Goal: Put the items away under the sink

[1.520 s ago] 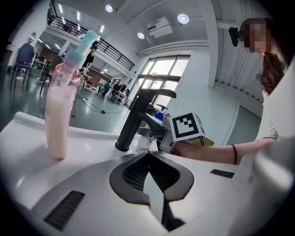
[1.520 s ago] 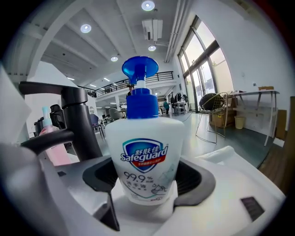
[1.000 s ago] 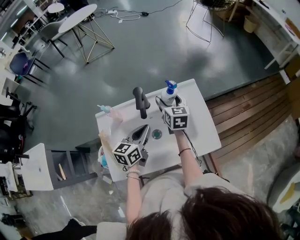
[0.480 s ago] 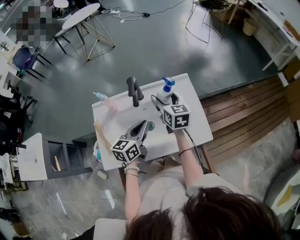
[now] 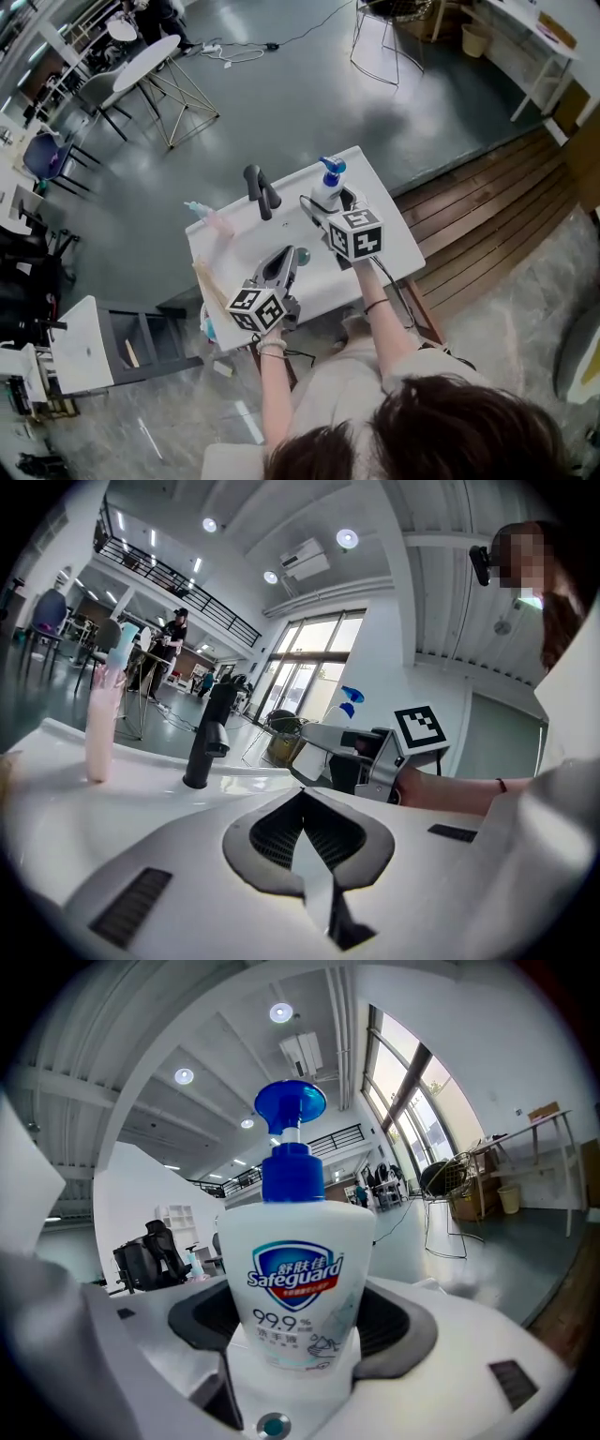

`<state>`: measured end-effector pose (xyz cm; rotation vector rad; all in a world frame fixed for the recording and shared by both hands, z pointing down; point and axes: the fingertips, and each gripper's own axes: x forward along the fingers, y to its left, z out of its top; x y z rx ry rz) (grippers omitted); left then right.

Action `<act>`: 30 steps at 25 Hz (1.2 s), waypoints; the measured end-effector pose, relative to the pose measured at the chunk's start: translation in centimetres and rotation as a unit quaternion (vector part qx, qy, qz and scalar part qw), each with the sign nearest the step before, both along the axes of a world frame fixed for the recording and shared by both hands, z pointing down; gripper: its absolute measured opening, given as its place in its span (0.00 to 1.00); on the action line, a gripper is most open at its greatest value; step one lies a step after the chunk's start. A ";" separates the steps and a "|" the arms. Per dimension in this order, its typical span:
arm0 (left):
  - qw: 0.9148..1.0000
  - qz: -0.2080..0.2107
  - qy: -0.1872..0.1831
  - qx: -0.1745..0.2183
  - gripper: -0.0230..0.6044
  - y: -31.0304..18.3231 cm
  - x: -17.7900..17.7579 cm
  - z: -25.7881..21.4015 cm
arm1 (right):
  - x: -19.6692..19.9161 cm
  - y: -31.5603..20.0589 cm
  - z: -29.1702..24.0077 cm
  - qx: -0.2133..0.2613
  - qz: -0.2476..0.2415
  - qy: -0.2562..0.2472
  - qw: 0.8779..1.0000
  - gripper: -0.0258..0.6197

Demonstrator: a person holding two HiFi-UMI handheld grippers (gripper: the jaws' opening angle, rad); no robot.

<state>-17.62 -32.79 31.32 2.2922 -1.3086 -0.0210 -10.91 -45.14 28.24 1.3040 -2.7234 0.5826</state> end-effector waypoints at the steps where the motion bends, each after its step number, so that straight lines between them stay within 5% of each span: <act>1: 1.000 0.000 0.003 0.003 0.04 0.3 0.0 -0.1 | 0.3 0.4 -0.1 0.001 0.002 0.000 1.000 0.61; 13: 0.999 0.016 0.026 0.007 0.04 7.1 0.3 0.0 | 2.4 8.9 -1.4 0.011 0.023 0.008 1.000 0.61; 30: 0.999 0.029 0.009 0.029 0.04 12.1 2.5 -0.7 | 4.0 17.0 -2.0 0.033 0.012 0.027 0.999 0.61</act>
